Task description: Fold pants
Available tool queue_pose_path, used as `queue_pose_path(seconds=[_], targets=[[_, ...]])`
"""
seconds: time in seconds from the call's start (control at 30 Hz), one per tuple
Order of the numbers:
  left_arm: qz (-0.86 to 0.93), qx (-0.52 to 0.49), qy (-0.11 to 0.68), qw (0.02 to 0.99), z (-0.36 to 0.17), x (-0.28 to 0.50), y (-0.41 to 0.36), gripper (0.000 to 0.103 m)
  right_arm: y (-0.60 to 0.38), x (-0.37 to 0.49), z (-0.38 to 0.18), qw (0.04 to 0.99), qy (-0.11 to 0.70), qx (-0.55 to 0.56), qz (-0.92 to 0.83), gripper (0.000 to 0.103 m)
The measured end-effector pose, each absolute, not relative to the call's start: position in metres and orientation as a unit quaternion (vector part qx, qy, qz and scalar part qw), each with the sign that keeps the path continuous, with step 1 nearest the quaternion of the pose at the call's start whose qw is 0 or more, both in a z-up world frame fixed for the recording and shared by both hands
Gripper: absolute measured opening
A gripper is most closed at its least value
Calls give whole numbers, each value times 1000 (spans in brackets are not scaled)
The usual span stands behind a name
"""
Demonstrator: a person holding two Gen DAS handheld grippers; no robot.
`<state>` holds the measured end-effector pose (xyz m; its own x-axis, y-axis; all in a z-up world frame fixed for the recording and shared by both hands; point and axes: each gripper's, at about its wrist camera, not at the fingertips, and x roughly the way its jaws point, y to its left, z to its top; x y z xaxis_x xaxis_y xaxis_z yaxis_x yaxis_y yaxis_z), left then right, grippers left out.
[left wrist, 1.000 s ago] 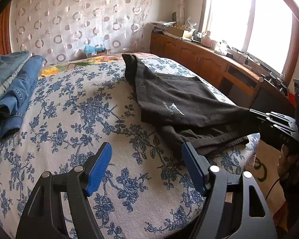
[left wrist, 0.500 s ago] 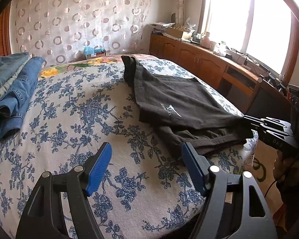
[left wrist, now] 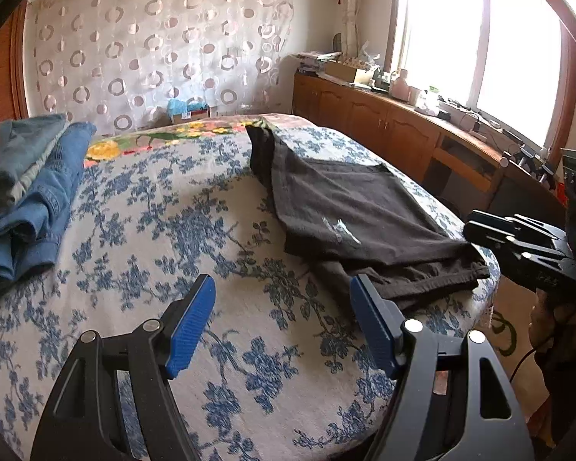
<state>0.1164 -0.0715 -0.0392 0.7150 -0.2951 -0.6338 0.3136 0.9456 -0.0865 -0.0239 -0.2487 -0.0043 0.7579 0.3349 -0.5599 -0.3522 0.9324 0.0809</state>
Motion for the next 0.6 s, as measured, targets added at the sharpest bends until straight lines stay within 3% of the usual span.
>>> queue_pose_path(seconds=[0.6], targets=[[-159, 42, 327, 931, -25, 148, -41, 74, -181, 54, -13, 912, 330, -32, 242, 34]])
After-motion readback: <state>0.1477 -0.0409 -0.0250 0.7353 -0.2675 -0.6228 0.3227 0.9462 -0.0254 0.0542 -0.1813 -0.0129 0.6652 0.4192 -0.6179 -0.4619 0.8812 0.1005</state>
